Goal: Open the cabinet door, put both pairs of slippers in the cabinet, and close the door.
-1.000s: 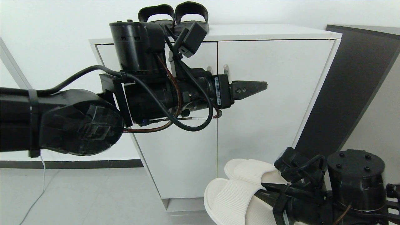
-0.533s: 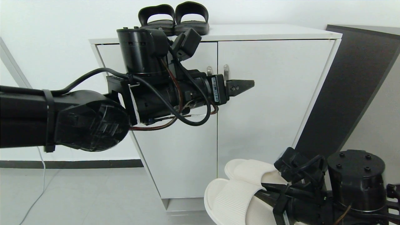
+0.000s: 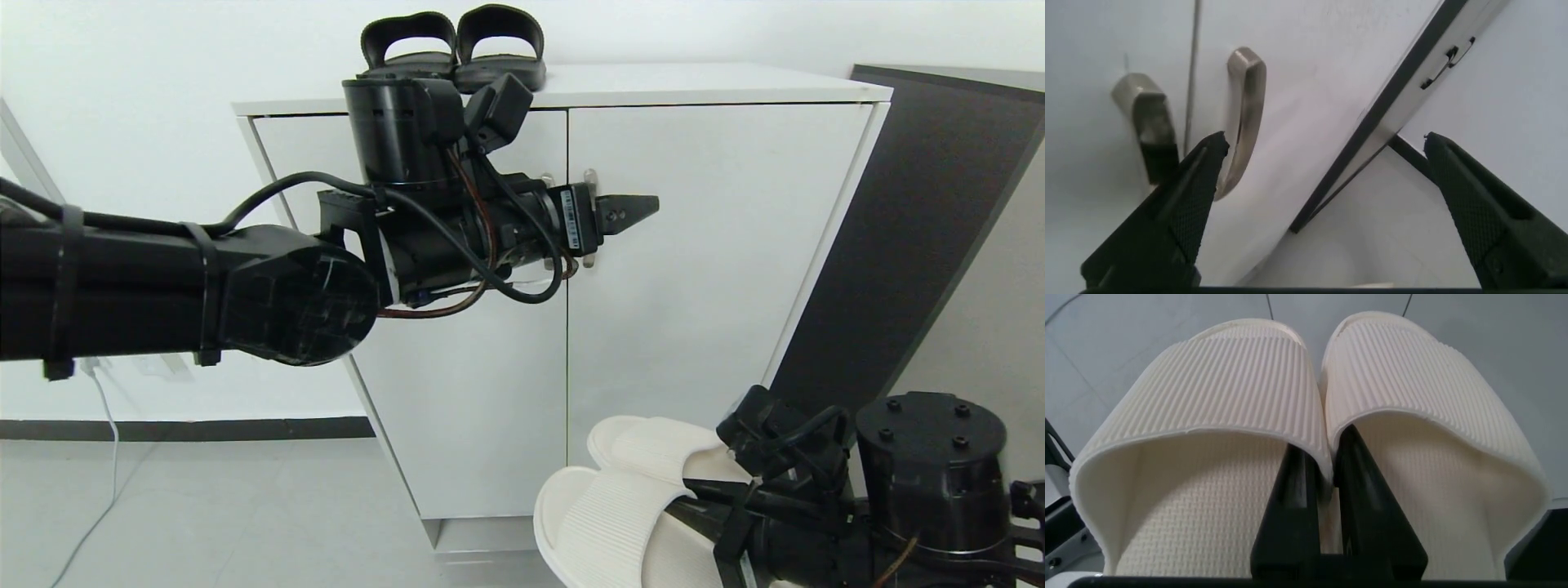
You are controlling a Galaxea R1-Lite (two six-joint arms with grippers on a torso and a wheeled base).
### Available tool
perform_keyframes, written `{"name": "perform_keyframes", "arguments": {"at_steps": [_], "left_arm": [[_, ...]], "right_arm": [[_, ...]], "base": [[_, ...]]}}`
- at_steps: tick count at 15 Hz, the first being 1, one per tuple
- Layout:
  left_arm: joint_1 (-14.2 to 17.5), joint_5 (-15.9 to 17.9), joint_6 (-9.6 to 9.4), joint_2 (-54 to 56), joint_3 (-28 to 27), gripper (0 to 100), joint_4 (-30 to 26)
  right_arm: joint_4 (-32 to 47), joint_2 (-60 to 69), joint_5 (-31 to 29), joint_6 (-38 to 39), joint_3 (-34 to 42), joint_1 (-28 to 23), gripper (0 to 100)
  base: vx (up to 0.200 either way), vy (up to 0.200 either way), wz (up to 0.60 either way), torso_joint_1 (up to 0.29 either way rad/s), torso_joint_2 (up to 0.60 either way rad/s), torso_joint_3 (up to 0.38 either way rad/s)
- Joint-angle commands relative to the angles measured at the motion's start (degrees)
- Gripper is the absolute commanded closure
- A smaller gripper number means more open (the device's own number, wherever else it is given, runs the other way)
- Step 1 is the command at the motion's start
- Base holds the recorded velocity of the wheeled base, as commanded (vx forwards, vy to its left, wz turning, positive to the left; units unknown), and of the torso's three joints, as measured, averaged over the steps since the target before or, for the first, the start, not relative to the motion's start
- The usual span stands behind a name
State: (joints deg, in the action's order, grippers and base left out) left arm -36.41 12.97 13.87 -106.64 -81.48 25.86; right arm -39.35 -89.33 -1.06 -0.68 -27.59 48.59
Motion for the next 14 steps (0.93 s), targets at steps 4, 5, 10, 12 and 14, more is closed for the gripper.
{"name": "perform_keyframes", "arguments": {"at_steps": [4,5,10,12,14], "left_arm": [[-0.1,-0.1,0.10,-2.9,-2.0,0,-0.3],[-0.1,-0.1,0.10,-2.8,-2.0,0,-0.3],[-0.4,-0.1,0.19,0.3,0.7,100,-0.2],[-2.1,-0.1,0.19,3.4,4.4,100,0.1],[-3.7,-0.1,0.19,5.7,6.9,100,0.1]], "right_arm": [[0.0,0.0,0.0,0.0,0.0,0.0,100],[0.1,0.0,0.0,0.0,0.0,0.0,100],[0.0,0.6,1.0,0.0,0.8,0.5,100],[0.1,3.1,6.0,-0.1,2.5,0.9,100],[0.2,5.0,9.6,-0.4,3.8,0.9,100]], "base": [[0.000,0.000,0.00,0.000,0.00,0.000],[0.000,0.000,0.00,0.000,0.00,0.000],[0.000,0.000,0.00,0.000,0.00,0.000],[0.000,0.000,0.00,0.000,0.00,0.000],[0.000,0.000,0.00,0.000,0.00,0.000]]}}
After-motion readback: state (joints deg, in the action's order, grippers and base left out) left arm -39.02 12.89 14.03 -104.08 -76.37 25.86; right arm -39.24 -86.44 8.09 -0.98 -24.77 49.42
